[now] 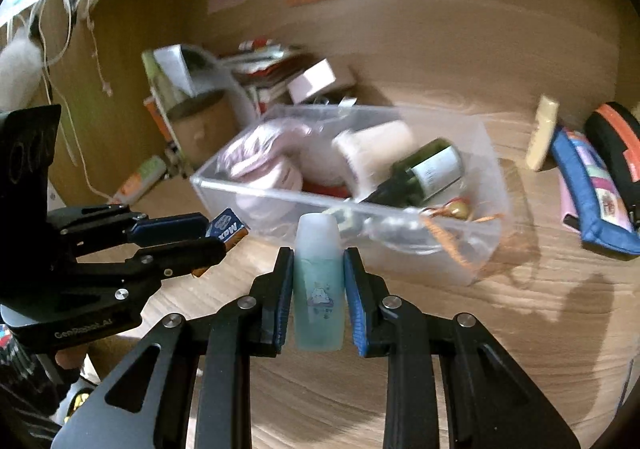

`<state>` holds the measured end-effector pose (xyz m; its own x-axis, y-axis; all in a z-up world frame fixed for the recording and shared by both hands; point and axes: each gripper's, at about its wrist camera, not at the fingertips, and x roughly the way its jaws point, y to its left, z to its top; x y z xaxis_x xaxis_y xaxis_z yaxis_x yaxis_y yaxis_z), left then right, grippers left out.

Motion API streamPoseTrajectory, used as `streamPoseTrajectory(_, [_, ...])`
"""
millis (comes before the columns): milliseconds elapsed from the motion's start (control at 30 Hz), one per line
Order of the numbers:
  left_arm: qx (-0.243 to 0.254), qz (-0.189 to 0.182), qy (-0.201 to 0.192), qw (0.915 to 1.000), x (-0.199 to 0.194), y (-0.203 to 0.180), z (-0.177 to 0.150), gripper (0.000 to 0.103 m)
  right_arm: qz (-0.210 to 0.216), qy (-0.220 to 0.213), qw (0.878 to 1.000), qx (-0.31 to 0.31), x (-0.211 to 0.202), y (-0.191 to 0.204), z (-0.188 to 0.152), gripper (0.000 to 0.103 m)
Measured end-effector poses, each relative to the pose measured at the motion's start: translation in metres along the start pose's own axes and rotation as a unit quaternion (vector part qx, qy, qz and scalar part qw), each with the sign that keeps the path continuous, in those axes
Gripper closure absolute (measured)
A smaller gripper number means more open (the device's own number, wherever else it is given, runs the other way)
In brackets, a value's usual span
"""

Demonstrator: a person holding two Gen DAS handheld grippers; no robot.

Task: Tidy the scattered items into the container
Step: 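Lower the card pack and green bottle into the clear box and release both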

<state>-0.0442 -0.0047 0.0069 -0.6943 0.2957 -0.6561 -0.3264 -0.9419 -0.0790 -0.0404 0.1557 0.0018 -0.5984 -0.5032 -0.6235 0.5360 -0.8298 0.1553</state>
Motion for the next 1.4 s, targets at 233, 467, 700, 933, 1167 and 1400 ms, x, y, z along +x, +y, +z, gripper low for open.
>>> streamPoseTrajectory(233, [0.005,-0.007,-0.024,0.9997,-0.009,-0.018,0.016,0.077,-0.006,-0.033,0.999,0.015,-0.015,-0.023,0.011,0.08])
streamPoseTrajectory(467, [0.0,-0.01,-0.034,0.9994,-0.005,-0.018,0.031,0.077,-0.019,-0.049,0.998,0.019,-0.015,-0.038,0.023,0.08])
streamPoseTrajectory(700, [-0.004,-0.018,-0.023,0.9996,0.013,-0.012,0.046,0.077,-0.015,-0.051,0.998,0.041,-0.005,-0.057,0.035,0.08])
streamPoseTrajectory(933, [-0.01,-0.005,-0.027,0.9996,0.025,-0.005,0.055,0.077,-0.024,-0.052,0.998,0.033,0.003,-0.061,0.045,0.08])
streamPoseTrajectory(1167, [-0.007,-0.024,0.006,0.9997,0.058,-0.004,0.06,0.077,-0.015,-0.028,0.998,0.051,0.025,-0.071,0.043,0.08])
streamPoseTrajectory(1400, [0.006,-0.024,0.016,0.9996,0.074,-0.007,0.056,0.077,-0.021,-0.017,0.998,0.063,0.032,-0.08,0.041,0.08])
